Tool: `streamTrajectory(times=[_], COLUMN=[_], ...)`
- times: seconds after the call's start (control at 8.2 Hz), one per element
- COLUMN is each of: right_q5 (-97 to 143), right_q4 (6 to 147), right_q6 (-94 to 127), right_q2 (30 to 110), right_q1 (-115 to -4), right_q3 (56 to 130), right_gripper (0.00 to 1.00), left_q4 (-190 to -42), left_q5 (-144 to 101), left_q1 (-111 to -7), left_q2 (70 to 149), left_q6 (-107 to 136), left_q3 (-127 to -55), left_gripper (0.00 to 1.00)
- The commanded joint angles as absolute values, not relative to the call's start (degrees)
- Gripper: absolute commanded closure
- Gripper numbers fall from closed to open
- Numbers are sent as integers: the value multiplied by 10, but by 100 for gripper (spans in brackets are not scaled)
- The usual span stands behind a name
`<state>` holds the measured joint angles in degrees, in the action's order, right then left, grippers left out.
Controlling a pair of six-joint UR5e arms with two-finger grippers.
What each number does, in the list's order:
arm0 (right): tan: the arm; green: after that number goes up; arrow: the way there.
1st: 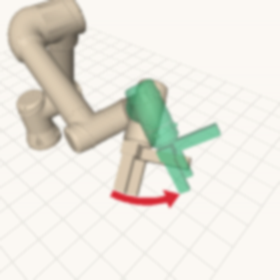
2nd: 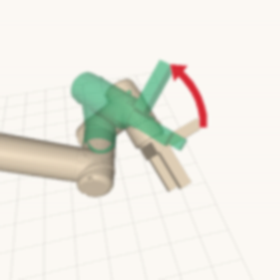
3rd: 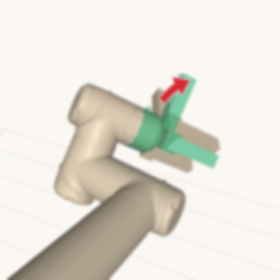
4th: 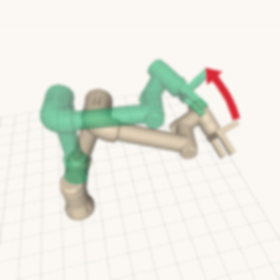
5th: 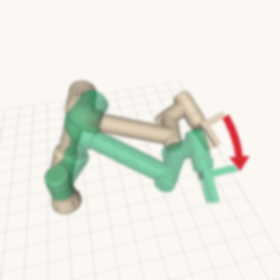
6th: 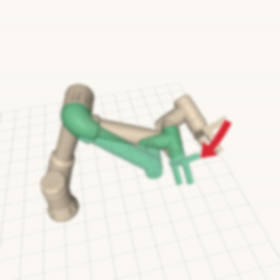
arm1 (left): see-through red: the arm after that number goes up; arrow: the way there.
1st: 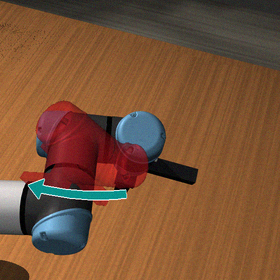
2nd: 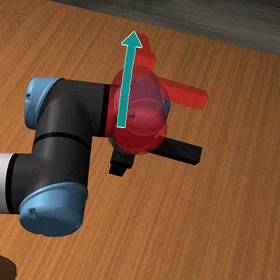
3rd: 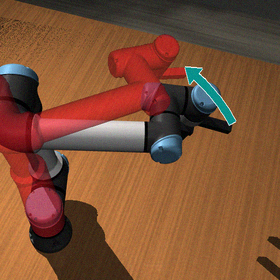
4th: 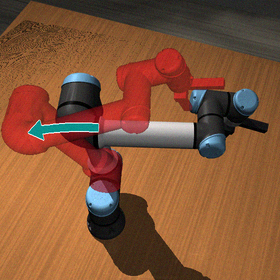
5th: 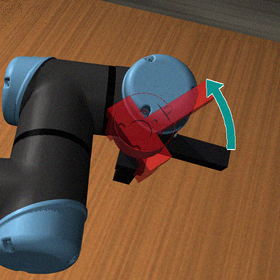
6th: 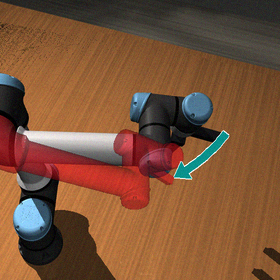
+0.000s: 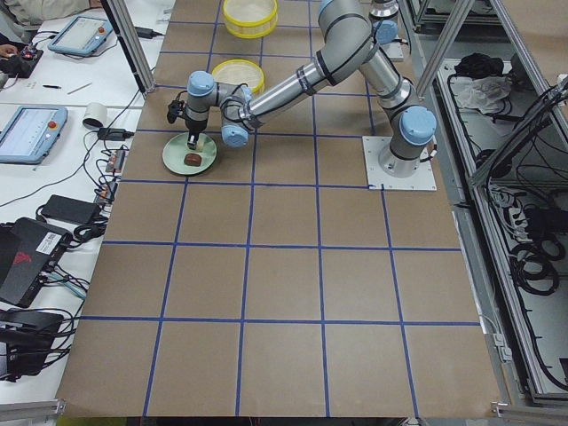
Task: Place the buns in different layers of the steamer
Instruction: 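Set the top tier aside with the right gripper while the left holds the bun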
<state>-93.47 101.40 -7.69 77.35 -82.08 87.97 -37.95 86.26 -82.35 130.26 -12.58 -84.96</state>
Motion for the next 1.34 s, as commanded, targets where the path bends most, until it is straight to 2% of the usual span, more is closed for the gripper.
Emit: streamTrajectory(times=[0.0,0.37,0.61,0.98,1.22], right_q5=[-927,-929,-933,-933,-933], right_q4=[1012,1013,1013,1014,1014], right_q6=[-81,-80,-80,-80,-82], right_q2=[775,775,774,773,771], right_q1=[-817,-817,-817,-817,-817], right_q3=[882,881,880,880,880], right_gripper=[100,100,100,100,100], left_q4=[-396,-452,-460,-454,-436], left_q5=[863,853,820,775,755], left_q1=[-824,-839,-889,-964,-1010], left_q2=[1287,1229,1195,1193,1201], left_q6=[-125,-53,36,225,270], left_q3=[-847,-845,-850,-862,-884], left_gripper=[100,100,100,100,100])
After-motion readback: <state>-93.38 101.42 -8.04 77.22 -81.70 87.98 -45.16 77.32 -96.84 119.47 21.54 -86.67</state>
